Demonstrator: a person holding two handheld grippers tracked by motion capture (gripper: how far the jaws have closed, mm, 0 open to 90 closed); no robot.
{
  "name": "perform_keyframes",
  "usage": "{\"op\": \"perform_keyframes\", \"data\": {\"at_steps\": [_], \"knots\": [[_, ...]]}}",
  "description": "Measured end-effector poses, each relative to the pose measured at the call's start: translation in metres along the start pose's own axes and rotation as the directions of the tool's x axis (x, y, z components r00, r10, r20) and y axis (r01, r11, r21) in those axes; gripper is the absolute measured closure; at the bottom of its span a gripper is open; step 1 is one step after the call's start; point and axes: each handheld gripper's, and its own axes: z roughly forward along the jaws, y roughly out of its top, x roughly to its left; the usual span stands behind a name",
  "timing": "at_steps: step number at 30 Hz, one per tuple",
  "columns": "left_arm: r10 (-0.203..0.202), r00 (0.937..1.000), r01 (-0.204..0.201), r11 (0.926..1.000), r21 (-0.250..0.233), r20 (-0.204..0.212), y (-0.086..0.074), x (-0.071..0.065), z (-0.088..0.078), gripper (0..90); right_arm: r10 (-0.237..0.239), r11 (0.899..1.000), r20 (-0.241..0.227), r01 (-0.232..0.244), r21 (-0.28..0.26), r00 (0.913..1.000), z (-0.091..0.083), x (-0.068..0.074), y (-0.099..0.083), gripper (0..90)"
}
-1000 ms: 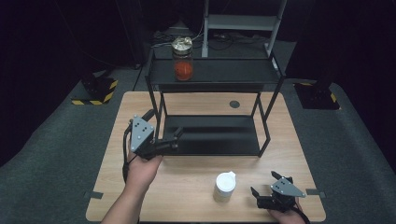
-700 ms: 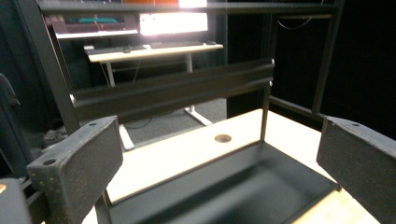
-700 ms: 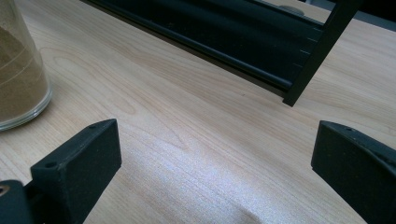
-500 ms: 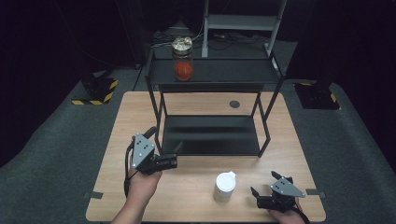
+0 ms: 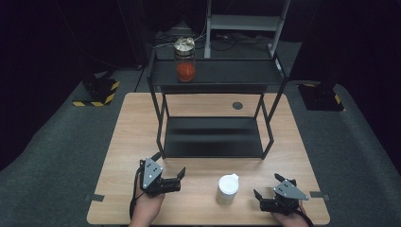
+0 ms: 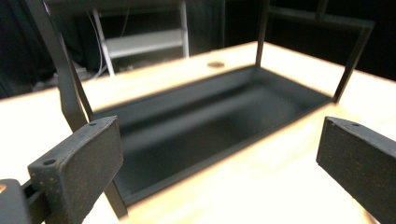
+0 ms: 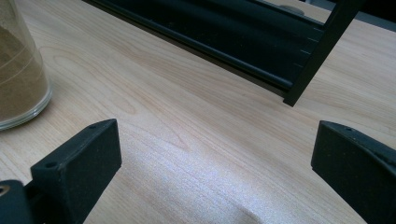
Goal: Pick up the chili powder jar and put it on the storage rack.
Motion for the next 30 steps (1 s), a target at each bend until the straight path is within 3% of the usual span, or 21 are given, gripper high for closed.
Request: {"op": "perform_keyframes", "data": {"at_steps": [2,4,7,8,9,11,15,19,21,23,30], "knots": [[0.004,1.0,-0.004,0.999,0.044,0.002,-0.011,-0.002,0.003,0.6,0.0,1.0,0.0,0.0,0.001,1.0,0.0,0.0,0.0,0.5],[0.002,1.0,-0.002,0.9983,0.058,0.006,-0.014,-0.001,0.004,0.6,0.001,1.0,-0.001,-0.001,0.001,1.0,0.0,0.0,0.0,0.4],[0.021,0.9998,-0.022,0.9916,0.127,0.004,-0.028,-0.003,0.009,0.6,0.003,1.0,0.003,-0.003,0.002,1.0,0.0,0.0,0.0,0.5],[0.021,0.9998,-0.022,0.9916,0.127,0.004,-0.028,-0.003,0.009,0.6,0.002,1.0,0.004,-0.002,0.003,1.0,0.0,0.001,0.0,0.4],[0.043,0.9991,-0.043,0.9865,0.158,0.004,-0.032,-0.002,0.011,0.6,0.002,1.0,0.004,-0.002,0.003,1.0,0.0,0.001,0.0,0.4],[0.047,0.9989,-0.047,0.9853,0.164,0.003,-0.033,-0.003,0.012,0.6,0.0,1.0,0.005,0.0,0.005,1.0,0.0,0.001,0.001,0.4],[0.103,0.9947,-0.1,0.9774,0.186,-0.004,-0.033,-0.007,0.015,0.5,-0.002,1.0,0.01,0.002,0.007,0.9999,0.0,0.003,0.001,0.4],[0.197,0.9803,-0.19,0.9586,0.212,-0.013,-0.03,-0.019,0.017,0.4,-0.011,1.0,0.01,0.011,0.007,0.9999,0.0,0.004,0.001,0.4],[0.247,0.969,-0.237,0.9463,0.22,-0.017,-0.031,-0.027,0.018,0.5,-0.012,1.0,0.01,0.012,0.004,0.9999,0.0,0.004,0.001,0.4],[0.271,0.9622,-0.26,0.9377,0.231,-0.02,-0.03,-0.031,0.019,0.5,-0.012,1.0,0.008,0.012,0.003,0.9999,0.0,0.004,0.001,0.4],[0.256,0.9662,-0.241,0.9384,0.248,-0.031,-0.027,-0.031,0.022,0.6,-0.006,1.0,-0.004,0.006,-0.003,1.0,0.0,0.001,0.0,0.4]]}}
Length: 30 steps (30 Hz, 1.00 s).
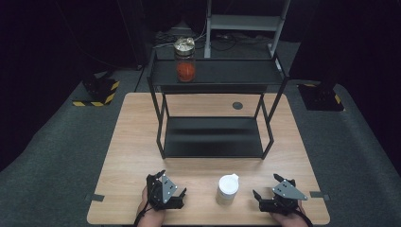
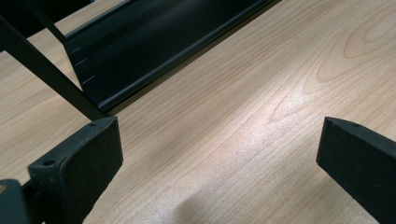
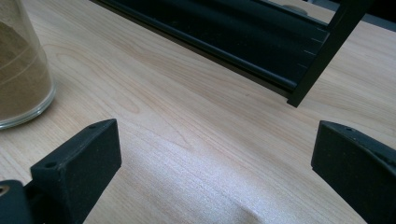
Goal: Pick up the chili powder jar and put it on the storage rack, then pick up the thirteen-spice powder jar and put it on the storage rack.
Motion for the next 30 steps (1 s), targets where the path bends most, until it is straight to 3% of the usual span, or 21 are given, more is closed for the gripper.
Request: {"op": "perform_keyframes", "data": {"at_steps": [2,6,16,23,26,30], "knots": [[-0.021,0.9997,0.021,0.9998,-0.005,-0.01,-0.001,0.0,-0.001,0.7,0.022,1.0,0.003,-0.022,-0.014,0.9998,-0.002,0.0,-0.002,0.4],[-0.046,0.9989,0.046,0.9989,-0.011,0.008,-0.002,0.006,-0.001,0.8,0.021,0.999,-0.004,-0.021,-0.048,0.9998,-0.009,0.002,-0.001,0.4],[-0.058,0.9981,0.058,0.9981,-0.02,0.023,-0.005,0.012,-0.001,0.9,-0.009,0.986,-0.026,0.004,-0.166,0.9996,-0.036,0.015,0.008,0.0],[-0.054,0.9982,0.055,0.9983,-0.022,0.026,-0.005,0.012,0.0,0.9,-0.021,0.981,-0.066,0.007,-0.195,0.9976,-0.042,0.022,0.013,0.0],[-0.07,0.9971,0.071,0.9971,-0.026,0.03,-0.006,0.014,-0.001,0.9,-0.029,0.98,-0.086,0.012,-0.2,0.9959,-0.041,0.025,0.015,0.0],[-0.076,0.9964,0.077,0.9967,-0.024,0.037,-0.006,0.016,0.0,0.8,-0.013,0.978,-0.129,-0.015,-0.207,0.9915,-0.036,0.027,0.016,0.0]]}}
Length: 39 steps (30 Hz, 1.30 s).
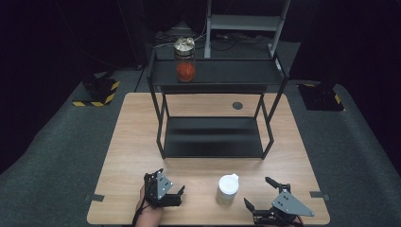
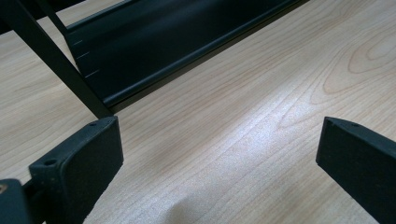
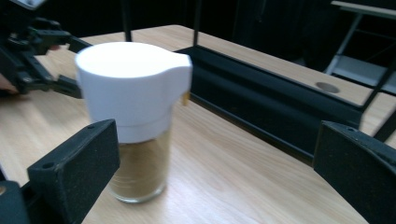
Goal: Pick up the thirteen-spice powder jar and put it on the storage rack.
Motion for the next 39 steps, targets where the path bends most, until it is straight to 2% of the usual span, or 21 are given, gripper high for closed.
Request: {"op": "perform_keyframes", "data": {"at_steps": [4,10,21,24,29,35,39], "knots": [[-0.011,0.9999,0.011,0.9999,-0.01,0.005,-0.002,0.002,-0.001,0.8,0.014,1.0,-0.019,-0.014,0.005,0.9997,0.006,0.005,0.001,0.0],[-0.033,0.9994,0.033,0.9992,-0.024,0.009,-0.005,0.005,-0.002,0.8,0.01,1.0,-0.049,-0.01,0.007,0.9987,0.016,0.012,0.002,0.0],[-0.024,0.9997,0.025,0.9992,-0.03,0.005,-0.006,0.003,-0.003,0.8,0.014,1.0,-0.068,-0.013,0.011,0.9976,0.032,0.021,0.002,0.0],[-0.031,0.9995,0.031,0.9989,-0.035,0.008,-0.007,0.004,-0.003,0.8,0.052,0.999,-0.089,-0.051,0.015,0.9947,0.041,0.021,0.0,0.4],[-0.037,0.9992,0.037,0.9987,-0.036,0.013,-0.007,0.006,-0.003,0.8,0.056,0.998,-0.108,-0.054,0.026,0.9926,0.051,0.022,-0.003,6.1],[-0.071,0.9972,0.072,0.9965,-0.044,0.022,-0.009,0.01,-0.004,0.8,0.064,0.998,-0.125,-0.061,0.022,0.9901,0.057,0.019,-0.009,17.3],[-0.067,0.9975,0.068,0.9963,-0.052,0.022,-0.01,0.009,-0.004,0.8,0.068,0.998,-0.13,-0.067,0.017,0.9891,0.06,0.017,-0.011,20.8]]}}
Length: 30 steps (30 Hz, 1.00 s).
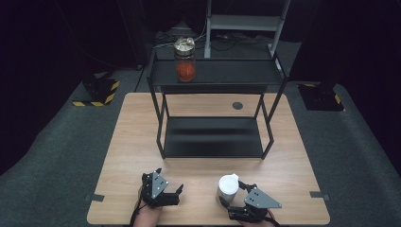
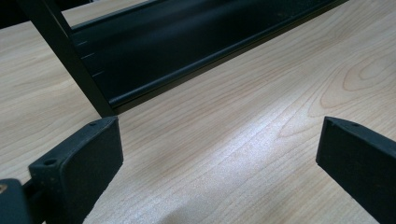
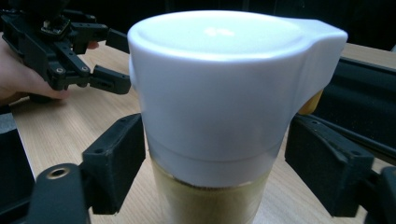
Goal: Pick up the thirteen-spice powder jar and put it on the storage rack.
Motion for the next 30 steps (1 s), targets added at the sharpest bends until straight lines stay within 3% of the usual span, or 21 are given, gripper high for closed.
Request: {"op": "perform_keyframes", "data": {"at_steps": [10,30], "knots": [[-0.022,0.9997,0.022,0.9996,-0.02,0.013,-0.004,0.005,-0.002,0.8,0.007,1.0,-0.027,-0.007,-0.015,0.9996,0.009,-0.004,-0.004,28.3],[-0.028,0.9995,0.028,0.9991,-0.031,0.017,-0.005,0.006,-0.002,0.8,0.011,0.998,-0.005,-0.011,-0.061,0.9999,0.007,-0.001,-0.013,29.4]]}}
